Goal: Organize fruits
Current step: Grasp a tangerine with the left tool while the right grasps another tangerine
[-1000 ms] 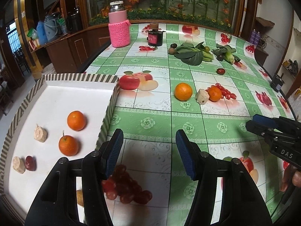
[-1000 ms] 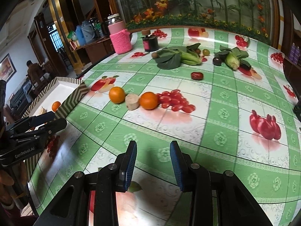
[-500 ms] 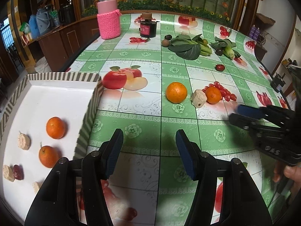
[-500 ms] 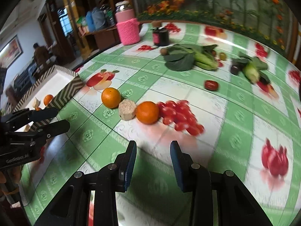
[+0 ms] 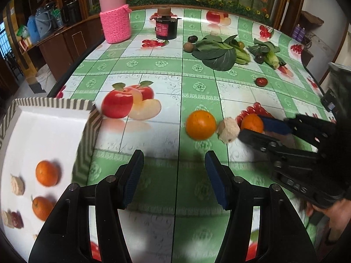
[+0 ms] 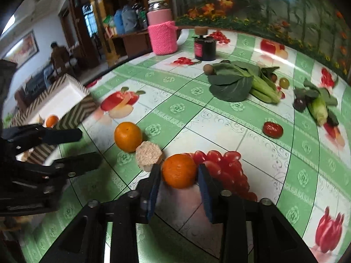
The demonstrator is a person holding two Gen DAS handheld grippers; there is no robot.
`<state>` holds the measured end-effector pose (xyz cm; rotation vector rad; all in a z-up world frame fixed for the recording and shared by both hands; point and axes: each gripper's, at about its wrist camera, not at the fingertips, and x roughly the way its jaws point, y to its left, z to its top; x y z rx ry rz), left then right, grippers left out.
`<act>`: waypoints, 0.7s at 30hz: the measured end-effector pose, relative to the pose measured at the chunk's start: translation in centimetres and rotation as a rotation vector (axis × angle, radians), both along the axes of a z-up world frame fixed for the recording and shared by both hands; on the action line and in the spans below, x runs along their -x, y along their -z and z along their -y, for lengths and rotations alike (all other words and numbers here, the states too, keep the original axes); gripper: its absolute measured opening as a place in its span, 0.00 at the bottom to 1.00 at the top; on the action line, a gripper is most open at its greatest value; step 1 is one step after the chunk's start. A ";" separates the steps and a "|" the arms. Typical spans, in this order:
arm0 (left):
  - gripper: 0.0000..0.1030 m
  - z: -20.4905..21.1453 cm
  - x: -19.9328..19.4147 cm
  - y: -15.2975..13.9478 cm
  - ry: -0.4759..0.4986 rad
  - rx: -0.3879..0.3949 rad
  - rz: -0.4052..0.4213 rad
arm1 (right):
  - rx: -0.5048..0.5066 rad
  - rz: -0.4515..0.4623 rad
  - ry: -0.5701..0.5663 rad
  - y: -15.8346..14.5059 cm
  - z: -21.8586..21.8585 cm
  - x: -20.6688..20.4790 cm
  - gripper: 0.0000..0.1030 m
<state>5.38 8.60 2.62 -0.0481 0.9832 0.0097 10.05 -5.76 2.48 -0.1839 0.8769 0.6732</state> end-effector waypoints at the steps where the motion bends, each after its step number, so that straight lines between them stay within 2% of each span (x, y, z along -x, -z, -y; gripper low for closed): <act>1: 0.57 0.1 -0.5 0.1 -0.001 0.000 -0.002 | -0.012 -0.004 0.002 0.0 0.2 0.0 0.30; 11: 0.56 1.9 -3.6 1.6 0.069 -0.035 -0.021 | -0.064 -0.035 0.013 0.1 1.7 -0.4 0.30; 15: 0.56 1.7 -4.2 1.5 0.073 -0.007 -0.005 | -0.063 -0.035 0.012 0.0 1.8 -0.4 0.30; 16: 0.51 1.5 -4.2 1.5 0.075 -0.002 0.001 | -0.064 -0.035 0.011 0.0 1.8 -0.4 0.30; 17: 0.39 1.6 -4.1 1.5 0.078 0.005 0.007 | -0.064 -0.036 0.012 0.0 1.8 -0.3 0.30; 18: 0.32 1.6 -4.0 1.4 0.080 0.003 0.009 | -0.062 -0.035 0.013 0.0 1.8 -0.3 0.30; 21: 0.32 1.5 -3.4 1.3 0.070 -0.016 0.009 | -0.053 -0.040 0.013 0.0 1.8 -0.1 0.30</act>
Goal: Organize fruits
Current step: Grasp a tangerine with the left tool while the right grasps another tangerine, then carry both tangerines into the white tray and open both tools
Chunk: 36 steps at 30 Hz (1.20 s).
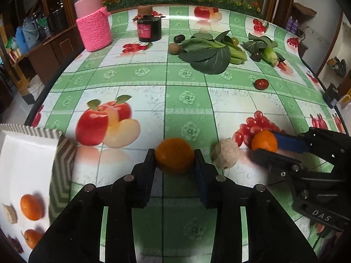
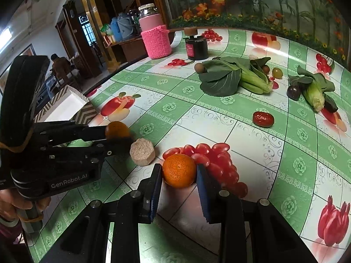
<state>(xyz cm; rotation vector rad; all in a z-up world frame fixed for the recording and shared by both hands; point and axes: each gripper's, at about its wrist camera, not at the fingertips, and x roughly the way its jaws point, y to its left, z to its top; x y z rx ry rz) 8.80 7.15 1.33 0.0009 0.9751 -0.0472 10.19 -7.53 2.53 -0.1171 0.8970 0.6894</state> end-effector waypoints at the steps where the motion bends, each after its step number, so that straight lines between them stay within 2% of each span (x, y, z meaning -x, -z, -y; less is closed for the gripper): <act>1: 0.32 -0.2 0.3 -0.1 -0.002 0.005 0.001 | 0.003 -0.001 -0.001 -0.1 -0.1 0.1 0.30; 11: 0.32 -2.3 6.6 -3.0 -0.031 0.075 0.055 | -0.024 0.040 -0.017 -2.8 -1.1 5.1 0.30; 17: 0.32 -3.9 10.9 -4.2 -0.047 0.037 0.099 | -0.069 0.045 -0.041 -3.3 -2.9 9.1 0.30; 24: 0.32 -7.2 14.7 -4.5 -0.124 -0.023 0.147 | -0.114 0.043 -0.088 -4.0 -6.1 12.4 0.29; 36: 0.32 -13.3 18.9 -4.6 -0.253 -0.100 0.202 | -0.099 0.060 -0.202 -4.7 -13.1 15.0 0.29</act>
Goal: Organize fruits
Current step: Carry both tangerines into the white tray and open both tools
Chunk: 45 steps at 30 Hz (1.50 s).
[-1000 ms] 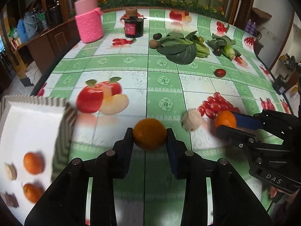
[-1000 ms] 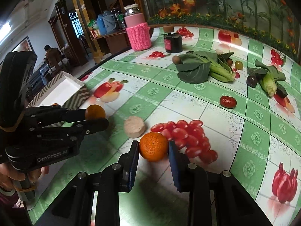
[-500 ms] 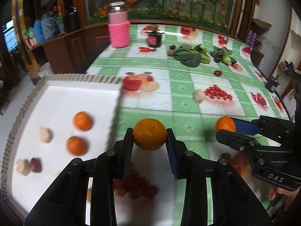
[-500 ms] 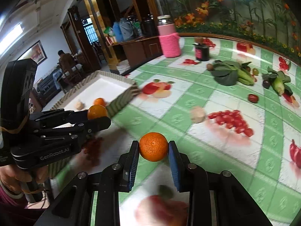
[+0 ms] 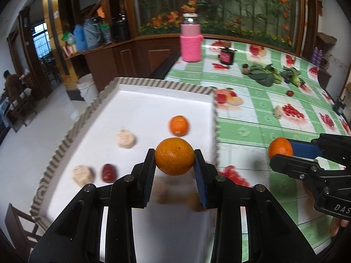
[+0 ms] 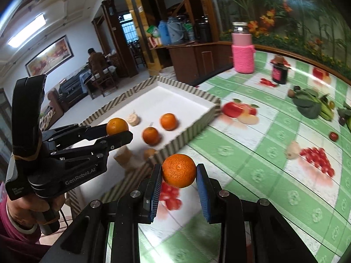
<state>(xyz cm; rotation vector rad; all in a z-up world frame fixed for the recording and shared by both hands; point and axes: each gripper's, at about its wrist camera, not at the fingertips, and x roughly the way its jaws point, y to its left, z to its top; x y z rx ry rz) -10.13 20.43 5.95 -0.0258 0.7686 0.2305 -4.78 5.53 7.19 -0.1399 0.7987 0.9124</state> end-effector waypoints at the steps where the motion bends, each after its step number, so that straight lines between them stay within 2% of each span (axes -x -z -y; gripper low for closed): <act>1: 0.32 -0.4 0.2 0.0 -0.009 -0.001 0.004 | 0.003 0.002 -0.007 0.0 -0.4 0.1 0.29; 18: 0.32 -4.7 2.8 0.9 -0.105 -0.010 0.003 | 0.039 0.009 -0.095 0.0 -5.9 0.8 0.29; 33: 0.32 -7.6 4.2 2.5 -0.148 0.047 -0.034 | 0.077 -0.013 -0.188 0.9 -12.3 -0.2 0.29; 41: 0.32 -8.3 4.6 3.1 -0.156 0.047 -0.046 | 0.151 -0.013 -0.214 2.7 -16.6 -1.7 0.29; 45: 0.32 -8.5 4.4 3.6 -0.161 0.047 -0.063 | 0.177 0.021 -0.215 3.1 -17.5 -1.8 0.29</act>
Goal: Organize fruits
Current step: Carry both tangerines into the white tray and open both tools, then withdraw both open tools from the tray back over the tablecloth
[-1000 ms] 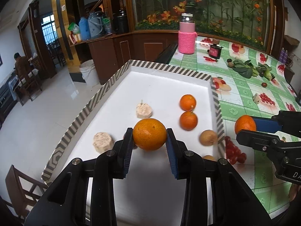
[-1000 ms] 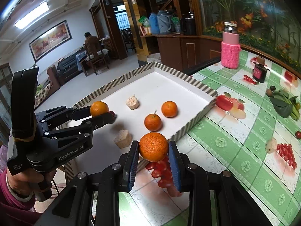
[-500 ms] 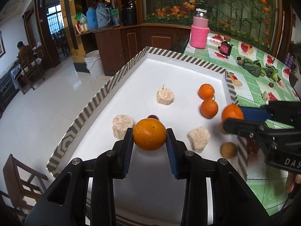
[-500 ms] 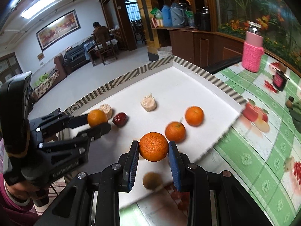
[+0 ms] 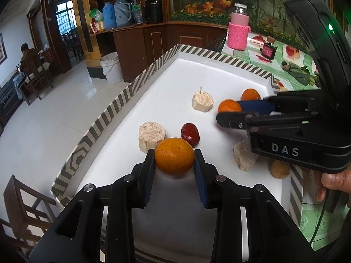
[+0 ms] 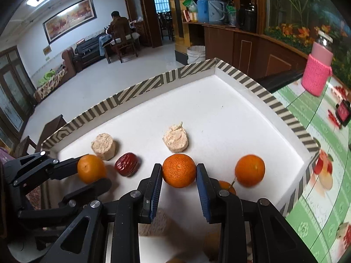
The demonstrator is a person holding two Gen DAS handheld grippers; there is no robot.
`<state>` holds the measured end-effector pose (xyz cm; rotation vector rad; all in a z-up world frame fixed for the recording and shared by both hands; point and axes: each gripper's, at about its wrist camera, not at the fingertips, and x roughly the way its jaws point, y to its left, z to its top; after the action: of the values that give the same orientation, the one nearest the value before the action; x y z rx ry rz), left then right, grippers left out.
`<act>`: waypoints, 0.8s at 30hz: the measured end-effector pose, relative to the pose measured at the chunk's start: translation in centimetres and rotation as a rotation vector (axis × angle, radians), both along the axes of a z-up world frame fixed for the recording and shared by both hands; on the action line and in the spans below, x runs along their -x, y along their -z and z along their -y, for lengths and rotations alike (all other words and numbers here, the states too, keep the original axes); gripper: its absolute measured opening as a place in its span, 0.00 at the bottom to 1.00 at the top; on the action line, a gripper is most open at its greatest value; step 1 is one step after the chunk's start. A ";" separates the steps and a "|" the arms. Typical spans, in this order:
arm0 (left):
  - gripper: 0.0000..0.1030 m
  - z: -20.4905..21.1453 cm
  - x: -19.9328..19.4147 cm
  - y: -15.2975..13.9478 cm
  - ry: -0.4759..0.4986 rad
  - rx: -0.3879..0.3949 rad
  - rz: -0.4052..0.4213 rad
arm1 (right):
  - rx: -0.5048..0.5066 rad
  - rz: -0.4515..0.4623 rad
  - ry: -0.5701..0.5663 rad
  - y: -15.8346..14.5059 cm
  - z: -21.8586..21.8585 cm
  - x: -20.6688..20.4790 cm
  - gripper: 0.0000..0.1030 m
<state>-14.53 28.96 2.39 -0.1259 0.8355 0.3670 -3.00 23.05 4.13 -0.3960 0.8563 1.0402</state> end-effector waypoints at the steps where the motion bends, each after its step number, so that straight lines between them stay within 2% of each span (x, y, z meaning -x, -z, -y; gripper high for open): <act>1: 0.32 -0.1 -0.1 0.2 -0.004 0.003 -0.007 | 0.008 0.002 -0.001 0.1 -0.1 0.0 0.29; 5: 0.33 -0.1 -0.2 0.4 -0.015 -0.010 -0.019 | 0.040 0.015 -0.002 0.3 0.0 0.0 0.30; 10: 0.46 -0.3 -0.2 0.4 -0.038 -0.014 -0.021 | -0.019 0.006 0.019 -1.0 2.2 0.3 0.30; 13: 0.47 -0.1 0.0 0.0 -0.051 -0.026 -0.011 | -0.057 0.016 0.035 -2.2 3.9 0.7 0.30; 16: 0.65 0.4 0.1 -0.7 -0.061 -0.042 0.012 | -0.100 0.015 0.054 -3.3 5.7 0.9 0.30; 24: 0.66 2.9 -0.4 -2.1 -0.030 -0.067 0.044 | -0.119 0.032 0.139 -4.0 11.1 0.8 0.30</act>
<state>-14.17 26.01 4.49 -0.0841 0.7779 0.4185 -3.83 11.93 8.14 -0.2480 0.7785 0.9481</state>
